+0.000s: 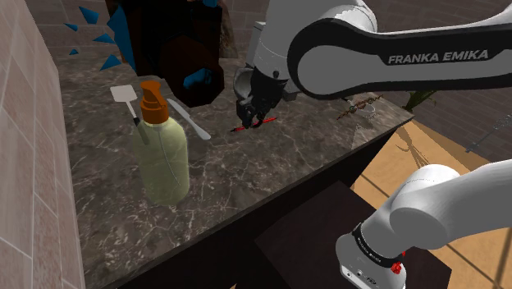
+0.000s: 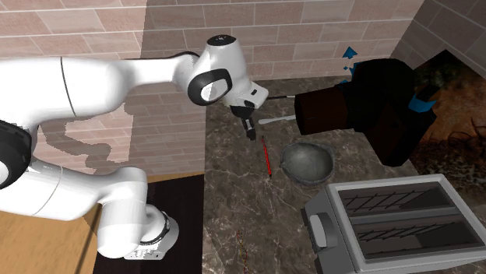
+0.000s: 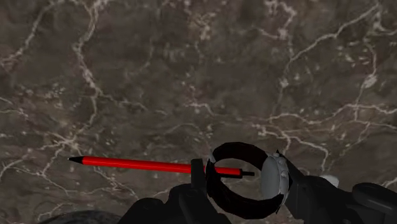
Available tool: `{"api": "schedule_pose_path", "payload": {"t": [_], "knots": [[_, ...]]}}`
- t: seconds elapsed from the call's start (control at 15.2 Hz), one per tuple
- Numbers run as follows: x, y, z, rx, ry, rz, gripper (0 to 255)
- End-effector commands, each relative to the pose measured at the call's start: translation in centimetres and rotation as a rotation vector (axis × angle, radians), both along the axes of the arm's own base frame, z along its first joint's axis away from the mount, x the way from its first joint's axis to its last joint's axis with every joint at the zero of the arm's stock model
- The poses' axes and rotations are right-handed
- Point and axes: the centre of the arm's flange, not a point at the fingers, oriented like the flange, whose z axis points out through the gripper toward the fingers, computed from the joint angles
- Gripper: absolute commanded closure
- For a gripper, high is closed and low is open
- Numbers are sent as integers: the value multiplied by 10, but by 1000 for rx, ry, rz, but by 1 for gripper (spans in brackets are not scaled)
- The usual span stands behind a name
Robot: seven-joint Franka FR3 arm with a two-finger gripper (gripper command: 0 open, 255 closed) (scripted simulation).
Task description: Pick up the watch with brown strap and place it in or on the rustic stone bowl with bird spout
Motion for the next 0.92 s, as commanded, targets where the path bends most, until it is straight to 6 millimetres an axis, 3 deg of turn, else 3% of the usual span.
{"api": "schedule_pose_path", "payload": {"t": [0.0, 0.86], "knots": [[1, 1, 10, 0, 1, 0, 255], [1, 1, 78, 0, 1, 0, 255]]}}
